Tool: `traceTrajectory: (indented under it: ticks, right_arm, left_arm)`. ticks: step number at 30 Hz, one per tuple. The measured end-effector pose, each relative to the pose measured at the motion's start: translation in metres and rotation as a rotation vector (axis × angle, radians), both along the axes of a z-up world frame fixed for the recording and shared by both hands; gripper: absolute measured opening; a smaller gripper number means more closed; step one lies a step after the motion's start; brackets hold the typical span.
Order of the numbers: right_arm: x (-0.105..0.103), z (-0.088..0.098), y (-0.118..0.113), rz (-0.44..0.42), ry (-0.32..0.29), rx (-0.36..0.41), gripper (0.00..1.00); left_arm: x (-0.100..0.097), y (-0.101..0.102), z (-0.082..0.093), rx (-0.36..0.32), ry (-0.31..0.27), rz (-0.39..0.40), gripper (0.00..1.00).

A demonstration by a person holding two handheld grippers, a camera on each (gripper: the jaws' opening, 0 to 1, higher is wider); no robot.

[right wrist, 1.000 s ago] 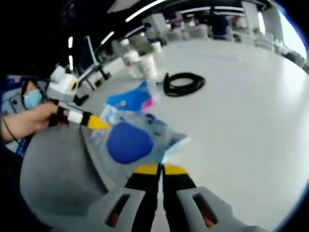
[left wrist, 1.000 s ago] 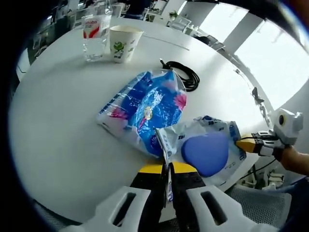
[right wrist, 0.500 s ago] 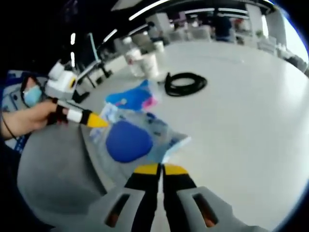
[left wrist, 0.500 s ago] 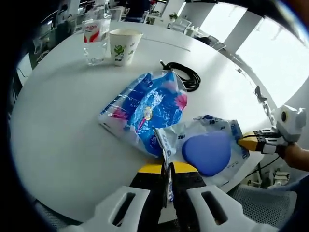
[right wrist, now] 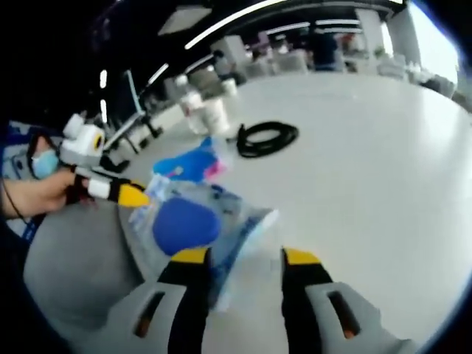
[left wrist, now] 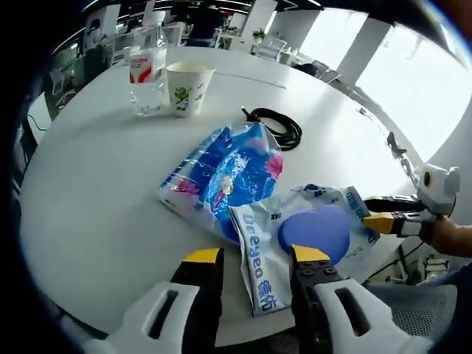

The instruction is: Arrange the tabletop items into an orderly group along one side of the table until the central work area is clear of visible clutter.

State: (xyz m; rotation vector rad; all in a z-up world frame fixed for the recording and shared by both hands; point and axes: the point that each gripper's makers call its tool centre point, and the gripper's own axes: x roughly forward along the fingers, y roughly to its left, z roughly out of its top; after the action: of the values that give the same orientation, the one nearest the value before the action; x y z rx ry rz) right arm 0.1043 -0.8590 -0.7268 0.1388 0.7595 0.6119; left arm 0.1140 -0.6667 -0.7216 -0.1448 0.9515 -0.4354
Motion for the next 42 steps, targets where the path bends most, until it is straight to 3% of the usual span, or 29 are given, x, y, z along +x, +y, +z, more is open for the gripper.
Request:
traceTrajectory:
  ticks: [4, 6, 7, 8, 9, 10, 13, 17, 32, 42]
  right_arm:
    - [0.005, 0.005, 0.001, -0.008, -0.036, 0.008, 0.48]
    - [0.008, 0.006, -0.001, -0.017, -0.051, 0.001, 0.62]
    - [0.01, 0.007, -0.002, -0.025, -0.059, 0.0, 0.68]
    - [0.011, 0.008, -0.003, -0.036, -0.066, -0.002, 0.76]
    - [0.012, 0.009, -0.005, -0.049, -0.068, -0.007, 0.81]
    - [0.013, 0.01, -0.007, -0.056, -0.077, -0.011, 0.85]
    - [0.015, 0.013, -0.012, -0.07, -0.091, 0.0, 0.89]
    - [0.016, 0.012, -0.014, -0.072, -0.093, -0.004, 0.92]
    - [0.035, 0.02, -0.017, -0.08, -0.108, 0.019, 0.87]
    - [0.06, 0.027, -0.021, -0.079, -0.128, 0.014, 0.83]
  left_arm:
    - [0.003, 0.0, 0.008, -0.016, -0.044, 0.011, 0.46]
    - [0.006, 0.0, 0.011, -0.022, -0.071, 0.01, 0.62]
    - [0.008, 0.0, 0.011, -0.026, -0.086, 0.008, 0.73]
    - [0.015, 0.003, 0.013, -0.015, -0.132, 0.029, 0.92]
    - [0.018, 0.004, 0.014, -0.013, -0.154, 0.04, 0.98]
    - [0.011, 0.005, 0.015, -0.016, -0.127, 0.017, 0.94]
    - [0.014, 0.009, 0.015, -0.014, -0.139, 0.021, 0.99]
    - [0.016, 0.012, 0.016, 0.003, -0.138, 0.012, 0.99]
    - [0.029, 0.018, 0.022, 0.008, -0.149, 0.016, 0.99]
    - [0.061, 0.009, 0.035, -0.018, -0.18, 0.001, 0.98]
